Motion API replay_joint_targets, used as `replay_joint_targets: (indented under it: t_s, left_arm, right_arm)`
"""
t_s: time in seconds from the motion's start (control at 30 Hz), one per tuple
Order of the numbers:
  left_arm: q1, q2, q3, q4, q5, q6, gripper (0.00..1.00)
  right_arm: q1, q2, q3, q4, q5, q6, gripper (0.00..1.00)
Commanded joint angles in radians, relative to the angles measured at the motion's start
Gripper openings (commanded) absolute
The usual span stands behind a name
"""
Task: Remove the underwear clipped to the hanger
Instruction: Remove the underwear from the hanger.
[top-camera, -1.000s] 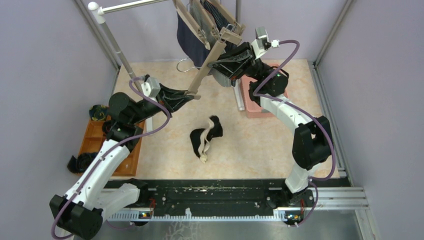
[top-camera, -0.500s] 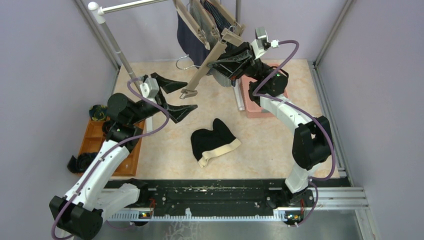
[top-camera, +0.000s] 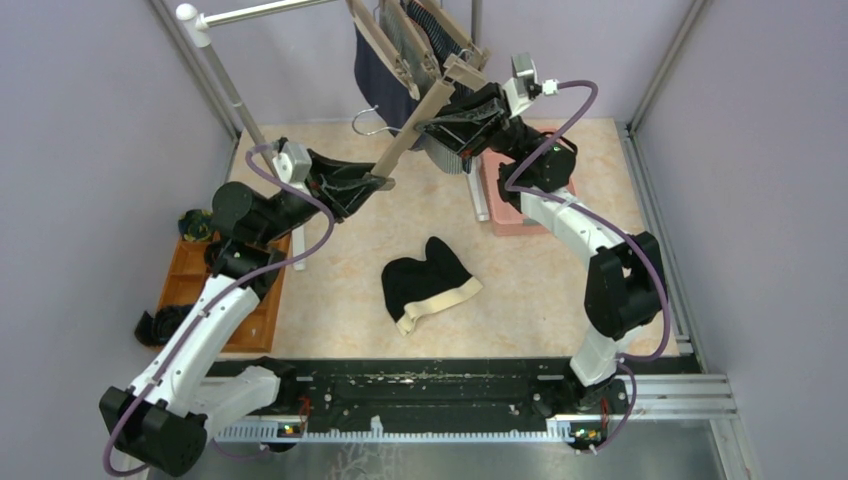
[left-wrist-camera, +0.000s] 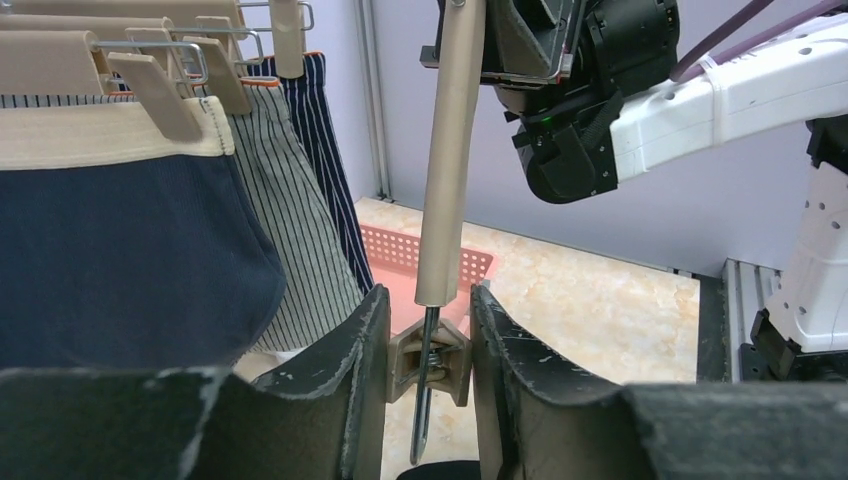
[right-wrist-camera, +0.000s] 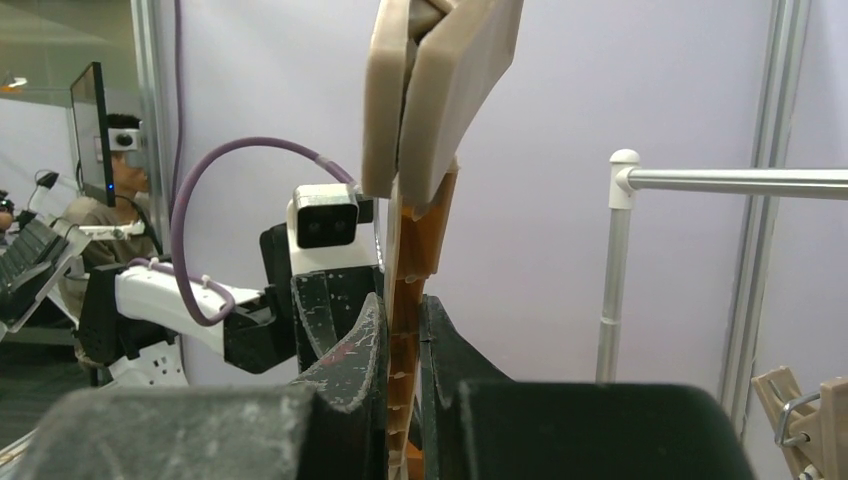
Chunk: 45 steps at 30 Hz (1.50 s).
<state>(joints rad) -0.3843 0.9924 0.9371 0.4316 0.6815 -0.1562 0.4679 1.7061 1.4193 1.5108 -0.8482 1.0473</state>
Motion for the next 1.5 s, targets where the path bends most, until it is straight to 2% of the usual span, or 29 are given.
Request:
replay_joint_targets:
  t_s: [0.0,0.27,0.63,0.83,1.0,1.1,1.2,1.43,1.47]
  left_arm:
    - [0.000,0.020,0.054,0.052,0.001,-0.037,0.39]
    - [-0.001,0.024,0.065,0.074,0.032,-0.053,0.53]
    - [0.000,0.051,0.059,0.088,0.063,-0.064,0.44]
    - [-0.001,0.072,0.056,0.126,0.077,-0.092,0.49]
    - [-0.001,0.078,0.057,0.150,0.090,-0.100,0.38]
    - [0.000,0.081,0.057,0.148,0.104,-0.092,0.22]
    - [-0.001,0.076,0.058,0.128,0.106,-0.081,0.00]
    - [-0.001,0.041,0.059,0.080,0.051,-0.055,0.01]
    - [0.000,0.038,0.061,0.079,0.054,-0.054,0.07]
  right_arm:
    - [0.009,-0.028,0.018,0.011,-0.006,-0.027,0.00]
    - [0.018,-0.007,0.029,0.004,0.000,-0.034,0.00]
    - [0.020,0.003,0.037,-0.006,0.012,-0.040,0.00]
    - [0.023,0.005,0.040,-0.003,0.014,-0.040,0.00]
    - [0.023,0.005,0.034,0.001,0.016,-0.038,0.00]
    - [0.023,0.002,0.033,0.000,0.015,-0.038,0.00]
    - [0.023,0.000,0.031,-0.003,0.015,-0.041,0.00]
    - [0.023,0.008,0.030,0.003,0.021,-0.039,0.00]
    - [0.023,0.009,0.030,0.009,0.022,-0.034,0.00]
